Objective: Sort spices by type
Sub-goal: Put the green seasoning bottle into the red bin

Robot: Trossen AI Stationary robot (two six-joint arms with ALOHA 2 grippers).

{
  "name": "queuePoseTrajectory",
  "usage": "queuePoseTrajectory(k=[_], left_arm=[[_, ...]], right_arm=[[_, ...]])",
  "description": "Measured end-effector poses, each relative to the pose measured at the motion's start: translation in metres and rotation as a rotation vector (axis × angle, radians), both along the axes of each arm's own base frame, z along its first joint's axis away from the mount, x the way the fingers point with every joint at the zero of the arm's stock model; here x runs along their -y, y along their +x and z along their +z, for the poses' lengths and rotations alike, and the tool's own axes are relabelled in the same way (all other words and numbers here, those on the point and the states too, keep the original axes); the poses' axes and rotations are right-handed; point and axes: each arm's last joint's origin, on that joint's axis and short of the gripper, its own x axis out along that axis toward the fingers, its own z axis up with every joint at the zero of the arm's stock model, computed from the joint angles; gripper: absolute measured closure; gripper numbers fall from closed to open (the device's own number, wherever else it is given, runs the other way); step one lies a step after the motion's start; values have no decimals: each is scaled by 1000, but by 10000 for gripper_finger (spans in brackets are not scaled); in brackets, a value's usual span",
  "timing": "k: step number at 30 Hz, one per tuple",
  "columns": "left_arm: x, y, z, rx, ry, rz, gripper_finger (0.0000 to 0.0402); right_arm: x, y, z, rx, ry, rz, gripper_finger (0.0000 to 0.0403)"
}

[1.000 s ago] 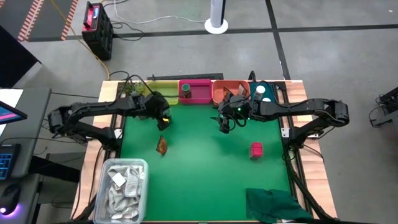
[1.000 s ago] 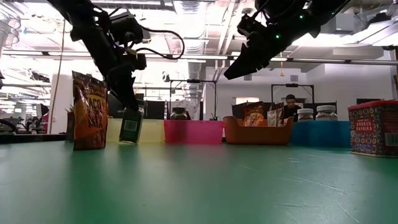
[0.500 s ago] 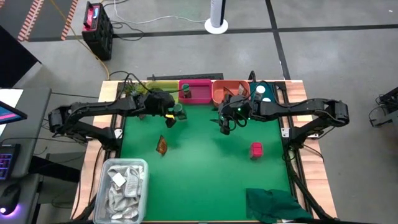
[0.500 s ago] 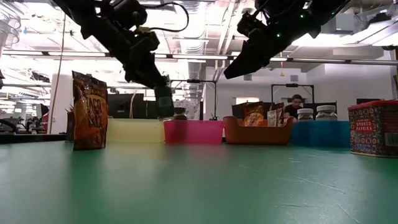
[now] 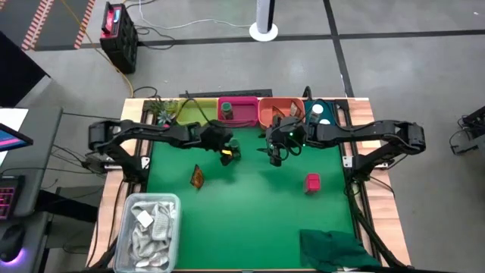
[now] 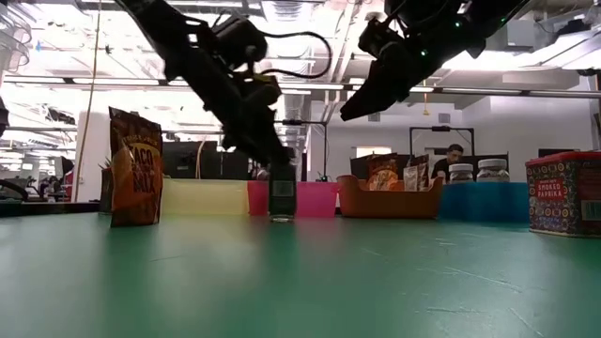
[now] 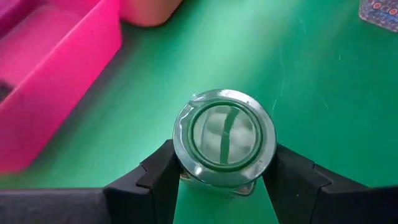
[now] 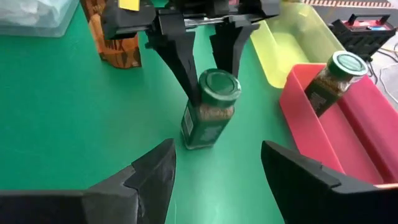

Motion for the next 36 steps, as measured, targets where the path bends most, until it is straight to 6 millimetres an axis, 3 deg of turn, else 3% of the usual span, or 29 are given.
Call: queuePoseTrajectory(k=[6,17,23,29,33,36], left_arm=[[2,14,4,-39,21,-62,195],[5,11,8,-113,36,-113,115],[5,7,39,-97,110,-146,112],[7,-14,78,-21,270,-96,111],[11,-27,105,164,328,-72,111],[17,-40,111,313,378,-67,111]], right_arm=[[0,-1,-2,-21,3,0,138],[0,-1,-1,-17,2,-1,138],[1,2,0,17,-4,-2,138],[2,9,1,81,2,-12,138],[2,22,-2,167,-9,8,138],[1,35,-9,236,-24,29,138]])
